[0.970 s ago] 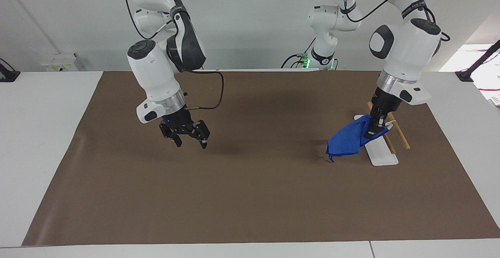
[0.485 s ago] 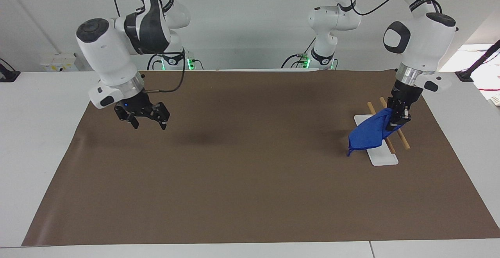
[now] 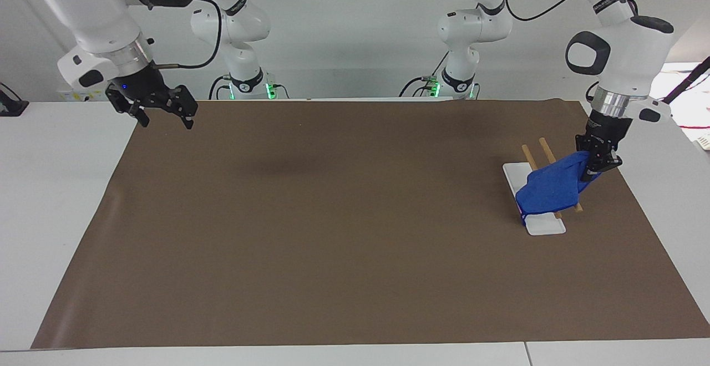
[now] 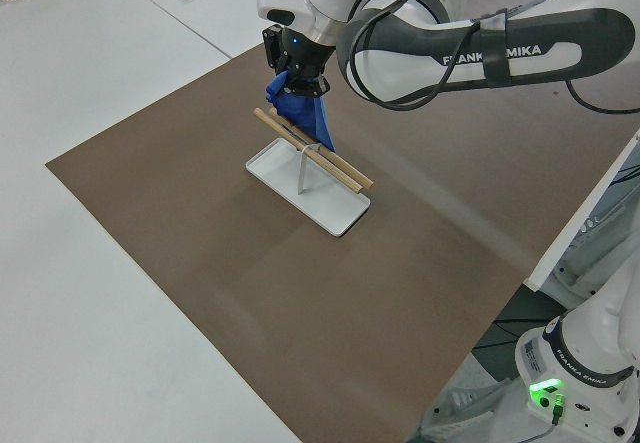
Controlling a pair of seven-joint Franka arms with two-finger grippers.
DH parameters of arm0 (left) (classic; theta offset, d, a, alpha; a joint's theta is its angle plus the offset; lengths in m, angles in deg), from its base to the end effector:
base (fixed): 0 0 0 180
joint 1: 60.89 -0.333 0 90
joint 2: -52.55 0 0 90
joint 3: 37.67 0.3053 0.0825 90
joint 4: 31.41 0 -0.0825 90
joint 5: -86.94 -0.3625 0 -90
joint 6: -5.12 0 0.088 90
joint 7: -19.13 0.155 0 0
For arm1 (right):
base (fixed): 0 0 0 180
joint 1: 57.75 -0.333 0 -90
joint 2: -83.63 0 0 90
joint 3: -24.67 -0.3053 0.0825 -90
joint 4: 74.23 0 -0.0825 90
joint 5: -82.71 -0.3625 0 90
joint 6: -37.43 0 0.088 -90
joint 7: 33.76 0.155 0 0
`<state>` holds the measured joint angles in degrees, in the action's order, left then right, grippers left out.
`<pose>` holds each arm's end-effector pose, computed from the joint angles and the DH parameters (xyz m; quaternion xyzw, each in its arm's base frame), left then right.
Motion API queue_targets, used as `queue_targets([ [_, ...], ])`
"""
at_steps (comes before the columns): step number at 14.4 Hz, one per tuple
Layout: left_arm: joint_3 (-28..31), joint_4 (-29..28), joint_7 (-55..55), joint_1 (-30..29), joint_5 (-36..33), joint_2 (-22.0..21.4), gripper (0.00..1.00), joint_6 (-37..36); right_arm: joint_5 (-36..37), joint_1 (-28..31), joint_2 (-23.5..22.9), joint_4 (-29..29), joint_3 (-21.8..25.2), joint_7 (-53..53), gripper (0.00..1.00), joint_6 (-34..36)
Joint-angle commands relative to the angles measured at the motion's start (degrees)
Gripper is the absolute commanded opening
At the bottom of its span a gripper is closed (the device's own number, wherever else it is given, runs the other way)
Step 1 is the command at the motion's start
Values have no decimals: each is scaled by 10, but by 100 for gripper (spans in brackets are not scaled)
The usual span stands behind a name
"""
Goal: Right arm passes towel to left arm to hang
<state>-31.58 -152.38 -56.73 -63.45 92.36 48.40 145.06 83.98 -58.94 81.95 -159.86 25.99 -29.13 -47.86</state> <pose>0.5568 0.0823 0.4455 0.7041 0.6802 0.1438 0.1446 0.5321 -0.0046 0.5772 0.9989 -0.0422 -0.0172 0.0121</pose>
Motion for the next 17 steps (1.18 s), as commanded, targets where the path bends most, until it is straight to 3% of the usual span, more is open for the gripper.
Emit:
queue_targets([
  [1, -6, -42, -21, -37, -13, -28, 0, 31, 15, 3, -6, -3, -6, -10, 100, 7],
  [6, -6, -48, -16, -59, -13, -3, 0, 90, 0, 4, -9, 5, -5, -9, 100, 7],
  [10, -6, -48, -15, -75, -13, 9, 0, 85, 2, 5, -13, 28, -5, -11, 100, 52],
  [16, -6, -74, -15, -99, -13, 1, 0, 86, 0, 0, -10, 18, -6, -7, 100, 40],
  [17, -6, -74, -14, -99, -13, 1, 56, 87, 0, 0, -10, 17, -7, -7, 100, 40],
])
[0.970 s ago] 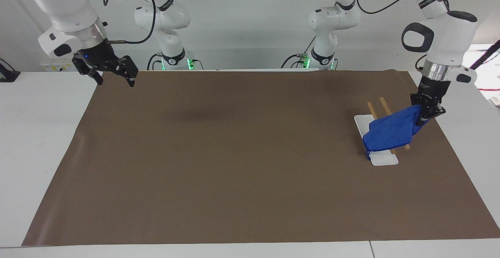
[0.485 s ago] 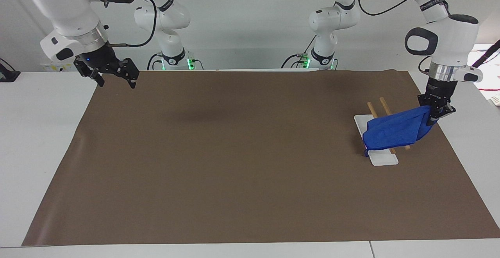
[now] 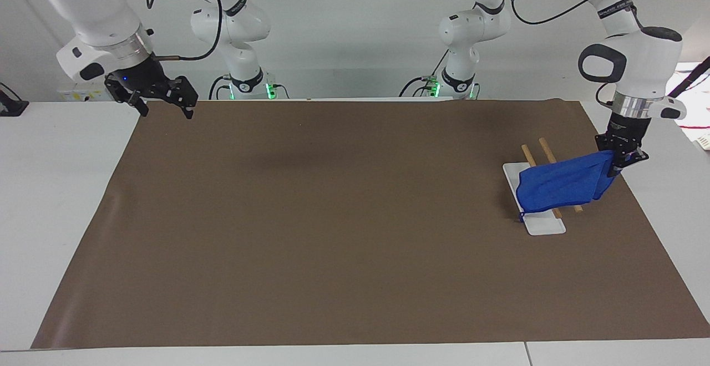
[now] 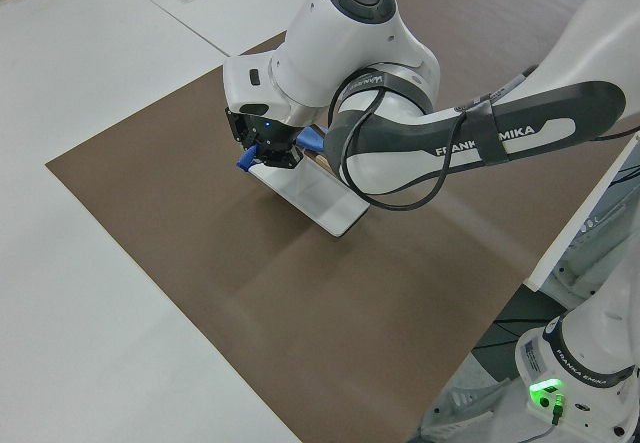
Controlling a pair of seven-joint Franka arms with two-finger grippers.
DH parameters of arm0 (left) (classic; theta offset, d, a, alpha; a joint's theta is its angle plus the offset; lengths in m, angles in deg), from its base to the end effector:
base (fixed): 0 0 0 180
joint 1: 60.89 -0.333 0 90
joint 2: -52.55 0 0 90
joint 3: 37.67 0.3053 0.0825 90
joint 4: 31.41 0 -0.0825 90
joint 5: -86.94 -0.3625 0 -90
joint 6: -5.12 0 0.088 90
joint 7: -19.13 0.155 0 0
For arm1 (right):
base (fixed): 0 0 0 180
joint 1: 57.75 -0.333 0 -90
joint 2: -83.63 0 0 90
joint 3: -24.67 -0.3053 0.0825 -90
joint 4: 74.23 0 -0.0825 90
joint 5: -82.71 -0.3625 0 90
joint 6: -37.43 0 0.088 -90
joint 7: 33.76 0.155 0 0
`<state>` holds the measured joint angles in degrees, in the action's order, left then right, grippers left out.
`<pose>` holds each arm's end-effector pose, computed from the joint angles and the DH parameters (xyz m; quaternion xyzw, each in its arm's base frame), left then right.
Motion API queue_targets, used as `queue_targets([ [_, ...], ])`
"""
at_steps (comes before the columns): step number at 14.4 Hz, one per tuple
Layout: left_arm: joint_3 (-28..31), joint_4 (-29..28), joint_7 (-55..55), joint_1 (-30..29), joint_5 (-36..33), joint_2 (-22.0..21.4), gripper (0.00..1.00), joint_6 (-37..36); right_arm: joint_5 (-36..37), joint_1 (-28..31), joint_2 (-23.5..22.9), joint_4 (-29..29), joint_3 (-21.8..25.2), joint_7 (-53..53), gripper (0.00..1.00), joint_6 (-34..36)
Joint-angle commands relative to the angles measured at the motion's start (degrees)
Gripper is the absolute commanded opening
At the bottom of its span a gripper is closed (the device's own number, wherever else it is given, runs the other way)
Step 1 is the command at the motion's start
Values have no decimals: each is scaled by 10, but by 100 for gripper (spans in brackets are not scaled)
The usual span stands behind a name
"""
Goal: Right arm passes towel to left arm to hang
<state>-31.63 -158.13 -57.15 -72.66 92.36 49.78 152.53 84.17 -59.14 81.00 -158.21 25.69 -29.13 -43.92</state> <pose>0.5304 0.1698 0.4007 0.6413 0.7391 0.1597 0.1301 0.5268 -0.0006 0.5756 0.9981 -0.0385 -0.0453 0.0151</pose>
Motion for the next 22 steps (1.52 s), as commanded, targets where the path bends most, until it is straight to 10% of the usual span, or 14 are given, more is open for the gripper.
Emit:
queue_targets([
  [1, -5, -17, -11, -9, -13, -13, 100, 11, -2, 2, 0, 1, -3, -7, 100, 1],
  [14, -9, 187, 16, 89, -16, 27, 100, -155, -2, 3, 3, -7, -3, -9, 100, 1],
  [22, -11, 218, 403, 148, -16, 28, 100, -258, -2, 2, 9, -24, -4, -14, 100, -34],
])
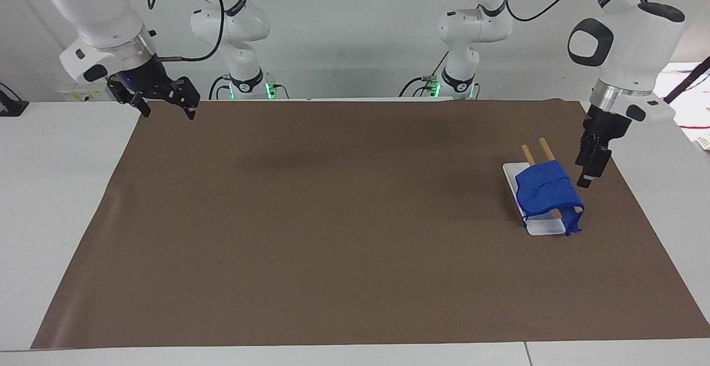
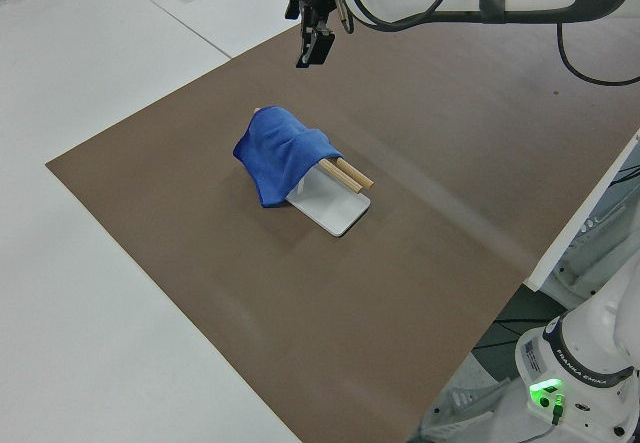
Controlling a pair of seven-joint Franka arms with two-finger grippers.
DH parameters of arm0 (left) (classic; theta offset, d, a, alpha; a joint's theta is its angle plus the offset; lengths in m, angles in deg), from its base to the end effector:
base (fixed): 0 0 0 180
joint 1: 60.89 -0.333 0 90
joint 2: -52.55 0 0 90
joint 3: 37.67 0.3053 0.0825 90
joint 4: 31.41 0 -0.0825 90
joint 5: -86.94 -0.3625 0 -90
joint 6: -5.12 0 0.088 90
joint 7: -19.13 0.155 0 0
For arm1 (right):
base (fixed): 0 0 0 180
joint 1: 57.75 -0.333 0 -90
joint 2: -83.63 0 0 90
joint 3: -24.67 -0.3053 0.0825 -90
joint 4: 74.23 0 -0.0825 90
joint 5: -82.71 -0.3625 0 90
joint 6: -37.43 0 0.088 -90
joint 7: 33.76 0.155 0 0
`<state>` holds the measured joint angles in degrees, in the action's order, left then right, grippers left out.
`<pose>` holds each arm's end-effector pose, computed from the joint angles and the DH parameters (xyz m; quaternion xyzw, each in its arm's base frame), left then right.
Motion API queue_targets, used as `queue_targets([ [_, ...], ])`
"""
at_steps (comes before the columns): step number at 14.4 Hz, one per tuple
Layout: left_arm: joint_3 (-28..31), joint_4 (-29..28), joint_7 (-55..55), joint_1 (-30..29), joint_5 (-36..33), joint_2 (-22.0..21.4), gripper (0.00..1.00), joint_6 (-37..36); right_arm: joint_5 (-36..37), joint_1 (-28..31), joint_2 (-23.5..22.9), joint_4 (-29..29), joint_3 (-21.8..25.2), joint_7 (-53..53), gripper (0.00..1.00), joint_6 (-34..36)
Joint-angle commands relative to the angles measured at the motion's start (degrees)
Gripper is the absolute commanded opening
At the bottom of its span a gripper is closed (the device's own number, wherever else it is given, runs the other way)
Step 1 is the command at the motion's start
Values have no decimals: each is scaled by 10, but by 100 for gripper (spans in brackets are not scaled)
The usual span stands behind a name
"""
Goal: Right arm passes towel to left arm to hang
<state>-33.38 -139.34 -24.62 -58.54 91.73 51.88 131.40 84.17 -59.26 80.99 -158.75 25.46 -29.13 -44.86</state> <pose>0.5832 0.0138 0.4928 0.9008 0.4000 0.1407 0.0941 0.5290 0.0026 0.5727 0.9984 -0.0353 -0.0418 0.0150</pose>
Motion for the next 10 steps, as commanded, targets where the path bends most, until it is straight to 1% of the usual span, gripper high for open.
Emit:
queue_targets([
  [1, 6, 38, 122, 6, -9, 5, 100, -80, -2, 4, 9, -19, -2, -14, 100, -25],
  [4, 6, 78, 257, 5, -9, 5, 100, -178, -2, 5, 11, -22, -2, -13, 100, -25],
  [6, 6, 97, 288, 5, -9, 6, 100, -214, -2, 5, 20, -41, -2, -12, 100, -38],
  [8, 5, 110, 292, 7, -10, 6, 100, -244, -2, 5, 37, -66, -2, -13, 100, -60],
  [10, 6, 124, 324, 14, -10, 5, 100, -285, -2, 5, 37, -62, -2, -14, 100, -60],
])
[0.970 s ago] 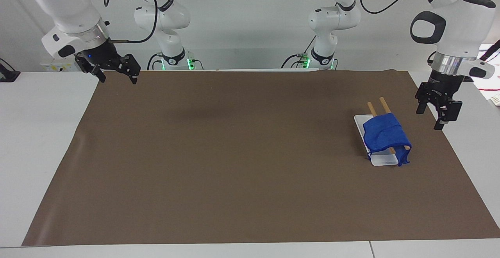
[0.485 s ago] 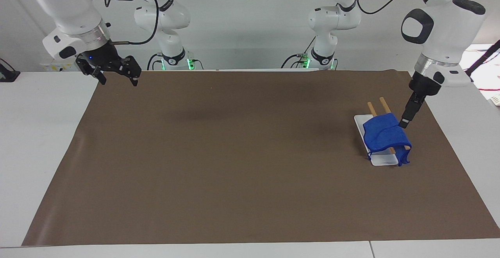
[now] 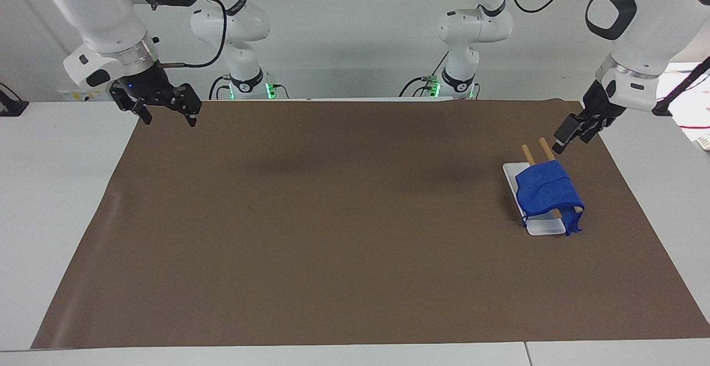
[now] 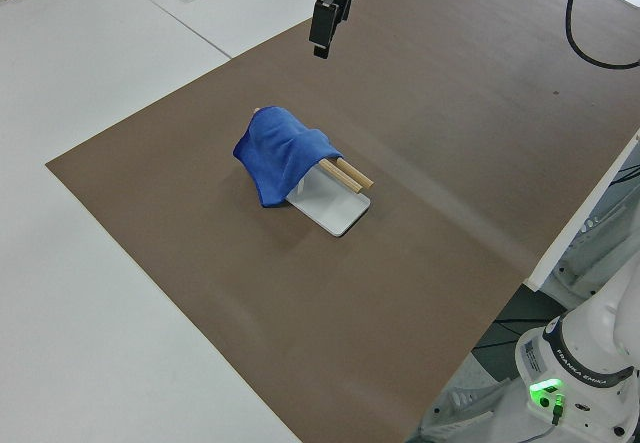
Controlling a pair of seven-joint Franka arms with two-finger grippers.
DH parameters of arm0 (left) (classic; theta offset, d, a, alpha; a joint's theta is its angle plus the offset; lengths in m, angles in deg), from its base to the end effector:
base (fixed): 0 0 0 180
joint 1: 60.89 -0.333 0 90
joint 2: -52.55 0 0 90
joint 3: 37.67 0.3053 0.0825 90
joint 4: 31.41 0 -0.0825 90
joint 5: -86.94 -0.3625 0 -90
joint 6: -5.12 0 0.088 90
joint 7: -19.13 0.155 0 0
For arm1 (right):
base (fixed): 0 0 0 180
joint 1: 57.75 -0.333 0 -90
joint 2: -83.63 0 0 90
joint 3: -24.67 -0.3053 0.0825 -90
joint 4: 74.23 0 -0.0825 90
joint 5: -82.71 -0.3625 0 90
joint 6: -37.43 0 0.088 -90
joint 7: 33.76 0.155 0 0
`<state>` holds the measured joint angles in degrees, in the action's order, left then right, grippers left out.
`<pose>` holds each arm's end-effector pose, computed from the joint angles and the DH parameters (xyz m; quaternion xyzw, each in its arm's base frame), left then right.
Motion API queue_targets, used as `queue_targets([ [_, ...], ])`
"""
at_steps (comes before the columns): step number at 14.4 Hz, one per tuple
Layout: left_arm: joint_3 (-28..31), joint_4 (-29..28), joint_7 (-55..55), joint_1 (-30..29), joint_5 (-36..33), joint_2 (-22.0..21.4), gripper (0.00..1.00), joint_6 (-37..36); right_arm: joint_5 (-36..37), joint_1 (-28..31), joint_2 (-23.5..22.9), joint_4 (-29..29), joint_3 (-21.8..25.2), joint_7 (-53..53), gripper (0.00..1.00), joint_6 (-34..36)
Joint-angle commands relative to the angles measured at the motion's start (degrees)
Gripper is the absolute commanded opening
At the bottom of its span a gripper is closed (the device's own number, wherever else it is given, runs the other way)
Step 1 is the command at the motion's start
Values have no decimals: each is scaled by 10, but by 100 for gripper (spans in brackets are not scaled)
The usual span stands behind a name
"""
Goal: Right arm passes towel to left arm to hang
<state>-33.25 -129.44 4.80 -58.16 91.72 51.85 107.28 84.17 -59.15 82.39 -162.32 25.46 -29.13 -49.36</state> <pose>0.5497 0.0053 0.5283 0.9875 0.1461 0.0372 0.0459 0.5317 0.0017 0.5645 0.9990 -0.0355 -0.0215 0.0139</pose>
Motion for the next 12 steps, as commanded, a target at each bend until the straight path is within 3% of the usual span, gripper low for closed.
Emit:
queue_targets([
  [1, 6, 31, 63, 10, -10, 5, 100, -70, -1, 3, 22, -24, -2, -14, 100, -18],
  [8, 8, 14, 139, 3, -10, -11, 100, -134, -2, 2, 19, -15, -3, -12, 100, -6],
  [12, 8, 15, 155, 2, -16, -9, 100, -112, -2, 4, 21, -18, -2, -12, 100, -4],
])
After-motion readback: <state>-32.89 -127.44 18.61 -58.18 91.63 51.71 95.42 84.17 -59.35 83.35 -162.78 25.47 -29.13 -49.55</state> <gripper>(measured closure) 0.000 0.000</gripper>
